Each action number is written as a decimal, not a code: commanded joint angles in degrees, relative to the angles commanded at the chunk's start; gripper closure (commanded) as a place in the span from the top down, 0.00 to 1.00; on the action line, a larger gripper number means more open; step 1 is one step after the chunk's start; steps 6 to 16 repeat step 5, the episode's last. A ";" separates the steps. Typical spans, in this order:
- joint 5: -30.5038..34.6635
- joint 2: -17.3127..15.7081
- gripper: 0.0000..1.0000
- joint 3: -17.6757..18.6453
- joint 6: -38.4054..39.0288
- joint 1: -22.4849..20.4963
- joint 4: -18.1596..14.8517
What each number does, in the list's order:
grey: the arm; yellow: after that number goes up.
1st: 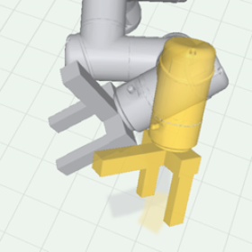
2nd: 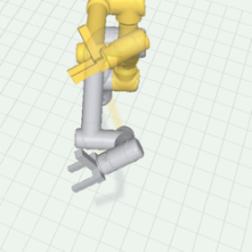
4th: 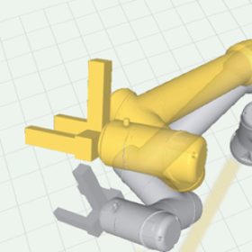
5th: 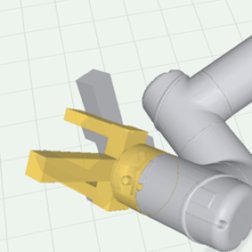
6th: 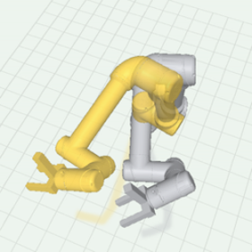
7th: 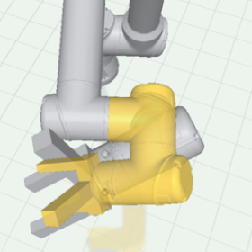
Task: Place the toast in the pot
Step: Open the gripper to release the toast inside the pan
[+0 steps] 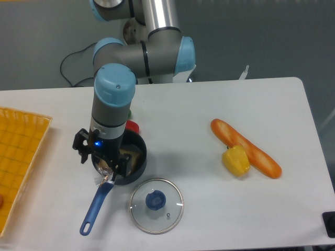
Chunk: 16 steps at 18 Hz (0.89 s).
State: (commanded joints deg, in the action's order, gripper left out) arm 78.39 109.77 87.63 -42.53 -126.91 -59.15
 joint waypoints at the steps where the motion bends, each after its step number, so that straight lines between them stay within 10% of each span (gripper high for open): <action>1: 0.09 0.00 1.00 0.00 -0.18 0.00 0.00; 16: 0.09 0.09 1.00 0.00 -0.97 -0.17 0.35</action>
